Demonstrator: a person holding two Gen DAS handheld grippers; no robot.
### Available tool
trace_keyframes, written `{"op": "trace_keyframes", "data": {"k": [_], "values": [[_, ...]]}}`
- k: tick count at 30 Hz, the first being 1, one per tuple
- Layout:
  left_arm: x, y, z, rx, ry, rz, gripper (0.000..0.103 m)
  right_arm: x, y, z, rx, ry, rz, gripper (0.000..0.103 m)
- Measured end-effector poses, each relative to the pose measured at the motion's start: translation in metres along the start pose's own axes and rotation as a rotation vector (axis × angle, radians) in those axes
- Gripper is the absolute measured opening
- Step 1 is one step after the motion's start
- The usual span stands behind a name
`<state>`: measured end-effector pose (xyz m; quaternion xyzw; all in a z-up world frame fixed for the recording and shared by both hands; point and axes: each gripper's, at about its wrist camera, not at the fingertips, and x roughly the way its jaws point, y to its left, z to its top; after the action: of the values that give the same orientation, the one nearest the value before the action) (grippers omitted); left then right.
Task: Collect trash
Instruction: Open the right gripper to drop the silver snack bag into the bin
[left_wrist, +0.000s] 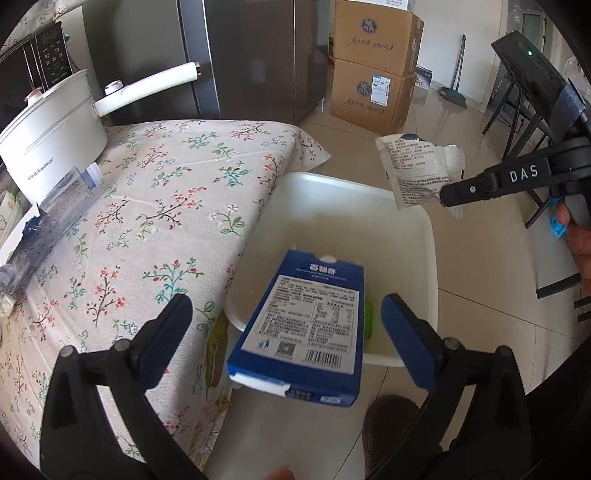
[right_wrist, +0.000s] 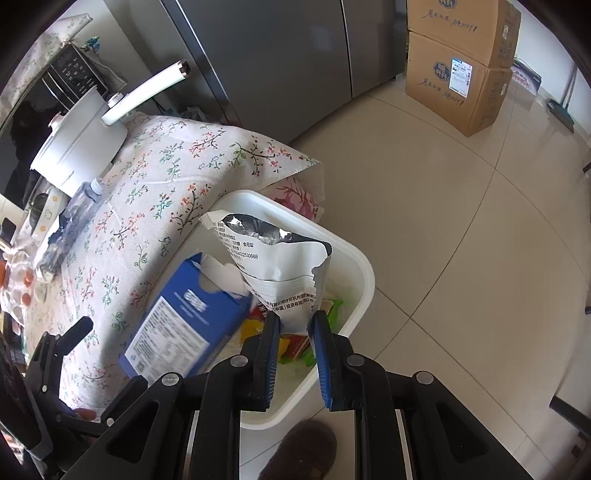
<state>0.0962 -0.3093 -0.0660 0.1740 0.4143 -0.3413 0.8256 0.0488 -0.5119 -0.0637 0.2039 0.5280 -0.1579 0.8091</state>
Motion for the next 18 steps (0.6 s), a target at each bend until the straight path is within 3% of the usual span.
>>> {"op": "trace_keyframes", "data": {"k": [13, 16, 17, 18], "values": [[-0.034, 0.052, -0.003, -0.107, -0.052, 0.079, 0.102, 0.009, 0.009, -0.001, -0.017, 0.034, -0.015, 0.021], [-0.041, 0.066, -0.009, -0.125, -0.058, 0.107, 0.102, 0.008, 0.014, 0.0, -0.019, 0.028, -0.012, 0.031], [-0.043, 0.07, -0.011, -0.133, -0.06, 0.114, 0.102, 0.008, 0.016, 0.001, -0.015, 0.032, -0.009, 0.039], [-0.046, 0.076, -0.014, -0.142, -0.061, 0.126, 0.102, 0.007, 0.018, 0.001, -0.009, 0.03, -0.005, 0.053]]}}
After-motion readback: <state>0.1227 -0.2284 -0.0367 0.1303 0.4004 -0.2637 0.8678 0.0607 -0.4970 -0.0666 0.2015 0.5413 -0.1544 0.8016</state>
